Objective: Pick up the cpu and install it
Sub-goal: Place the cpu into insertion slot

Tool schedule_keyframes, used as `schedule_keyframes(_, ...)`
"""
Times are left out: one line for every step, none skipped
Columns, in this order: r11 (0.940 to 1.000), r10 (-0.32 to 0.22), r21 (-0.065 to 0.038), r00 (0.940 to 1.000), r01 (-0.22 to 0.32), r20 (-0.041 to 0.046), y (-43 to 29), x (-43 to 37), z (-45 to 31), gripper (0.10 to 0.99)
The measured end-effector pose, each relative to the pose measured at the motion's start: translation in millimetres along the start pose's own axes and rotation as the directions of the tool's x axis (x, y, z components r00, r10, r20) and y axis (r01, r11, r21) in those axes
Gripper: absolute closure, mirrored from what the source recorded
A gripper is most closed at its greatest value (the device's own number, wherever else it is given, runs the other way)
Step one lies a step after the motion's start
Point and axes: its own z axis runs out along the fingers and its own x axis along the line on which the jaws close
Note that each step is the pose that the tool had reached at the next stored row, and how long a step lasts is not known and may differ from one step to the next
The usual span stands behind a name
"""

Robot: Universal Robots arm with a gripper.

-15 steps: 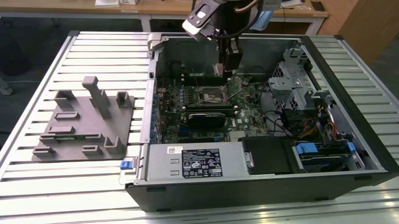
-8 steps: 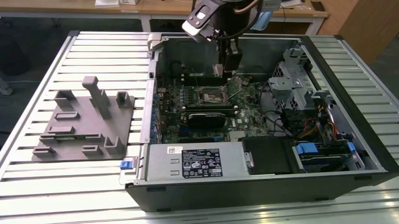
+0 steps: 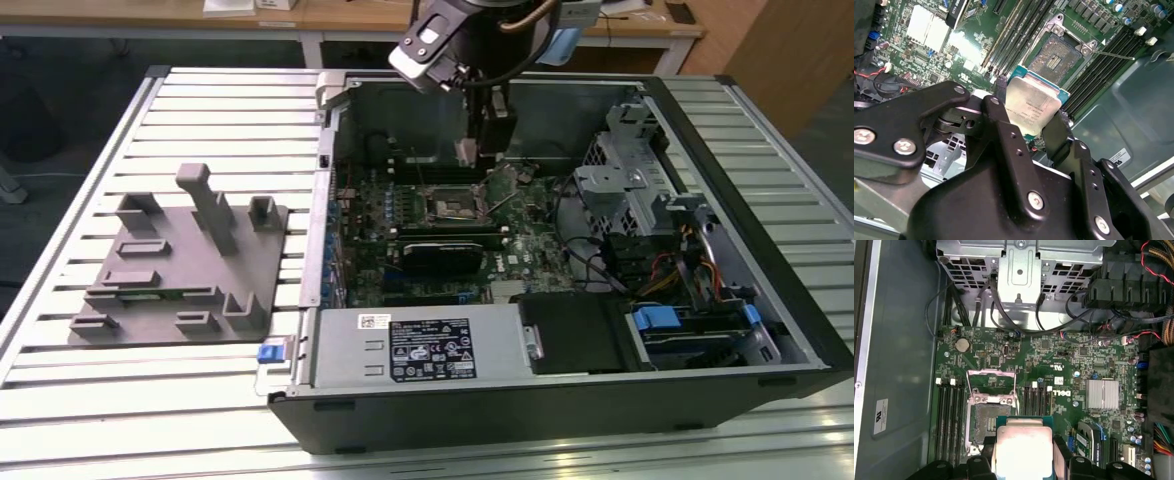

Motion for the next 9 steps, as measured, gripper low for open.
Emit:
schedule_keyframes(1.0,0.001,0.0,1.0,-0.001,0.0001,-0.1,0.0,0.3,0.549)
schedule_keyframes(1.0,0.002,0.0,1.0,-0.002,0.0001,-0.2,0.0,0.8,0.549)
schedule_keyframes(1.0,0.003,0.0,1.0,-0.003,0.0002,-0.3,0.0,1.3,0.549)
schedule_keyframes(1.0,0.005,0.0,1.0,-0.005,0.0004,-0.4,0.0,1.8,0.549)
schedule_keyframes(1.0,0.007,0.0,1.0,-0.007,0.0005,-0.7,0.0,2.2,0.549)
schedule_keyframes(1.0,0.008,0.0,1.0,-0.008,0.0006,-1.1,0.0,2.6,0.549)
schedule_keyframes(1.0,0.009,0.0,1.0,-0.009,0.0007,-1.4,0.2,3.2,0.549)
schedule_keyframes(1.0,0.009,0.0,1.0,-0.009,0.0013,-1.6,0.9,3.8,0.549)
schedule_keyframes(1.0,0.009,0.0,1.0,-0.009,0.0018,-1.7,2.2,4.9,0.549)
